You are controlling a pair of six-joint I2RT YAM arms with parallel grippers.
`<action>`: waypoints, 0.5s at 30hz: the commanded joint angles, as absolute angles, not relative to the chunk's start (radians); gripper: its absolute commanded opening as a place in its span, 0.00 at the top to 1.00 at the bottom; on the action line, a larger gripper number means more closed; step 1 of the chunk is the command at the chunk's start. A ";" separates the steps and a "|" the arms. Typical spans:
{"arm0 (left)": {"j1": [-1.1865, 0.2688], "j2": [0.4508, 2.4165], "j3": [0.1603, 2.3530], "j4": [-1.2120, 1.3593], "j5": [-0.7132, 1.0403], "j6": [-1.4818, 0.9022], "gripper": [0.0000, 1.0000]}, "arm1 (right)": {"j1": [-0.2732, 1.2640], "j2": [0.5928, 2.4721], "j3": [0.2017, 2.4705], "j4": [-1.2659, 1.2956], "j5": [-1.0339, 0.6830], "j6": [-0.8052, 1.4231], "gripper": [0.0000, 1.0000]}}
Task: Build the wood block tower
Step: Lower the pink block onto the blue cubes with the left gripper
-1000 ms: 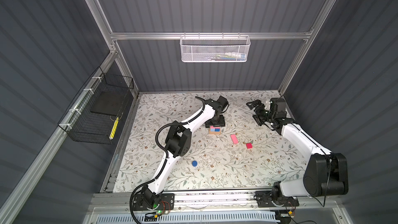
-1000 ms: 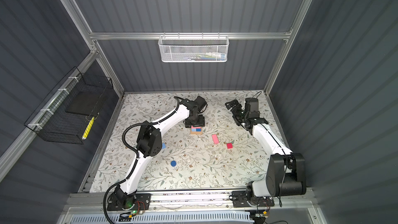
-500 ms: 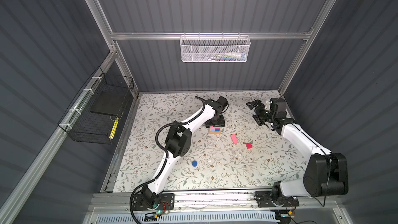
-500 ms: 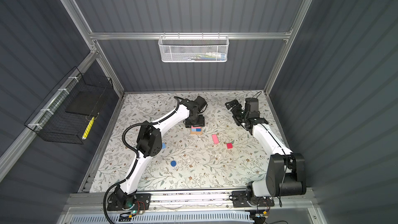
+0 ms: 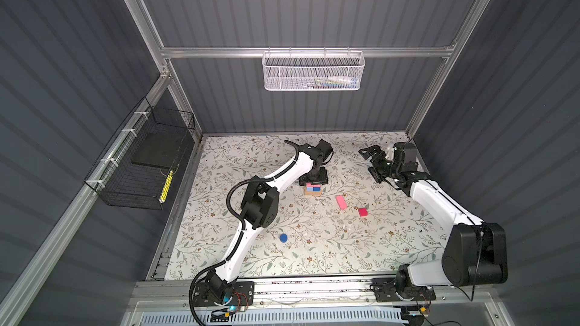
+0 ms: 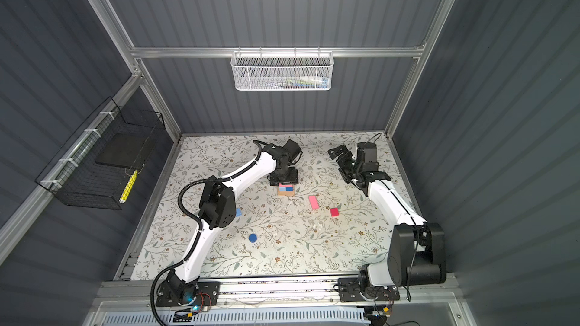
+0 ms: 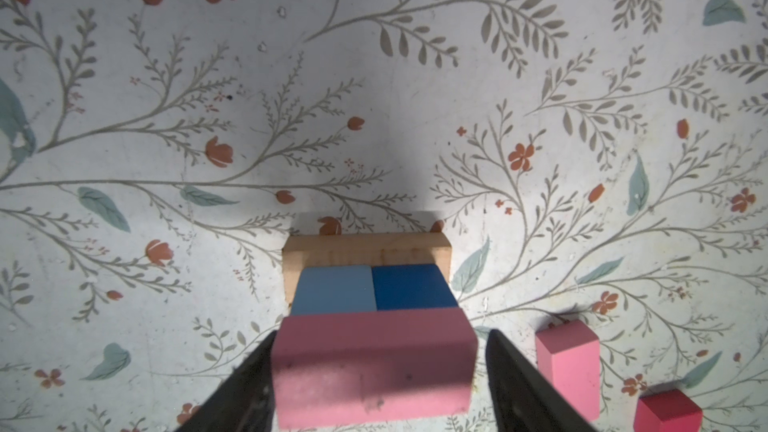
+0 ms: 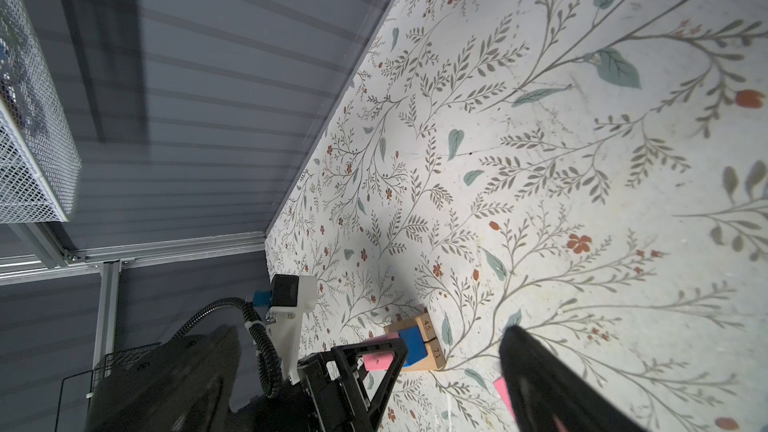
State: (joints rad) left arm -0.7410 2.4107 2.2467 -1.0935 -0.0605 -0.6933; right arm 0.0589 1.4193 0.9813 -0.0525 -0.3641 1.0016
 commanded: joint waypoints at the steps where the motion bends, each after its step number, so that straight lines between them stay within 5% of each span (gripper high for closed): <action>1: -0.748 2.360 2.239 -1.095 -0.076 -0.705 0.25 | 0.055 1.426 0.963 -0.039 -0.373 0.985 0.01; 15: -0.749 2.356 2.228 -1.089 -0.070 -0.704 0.28 | 0.055 1.426 0.963 -0.036 -0.374 0.986 0.01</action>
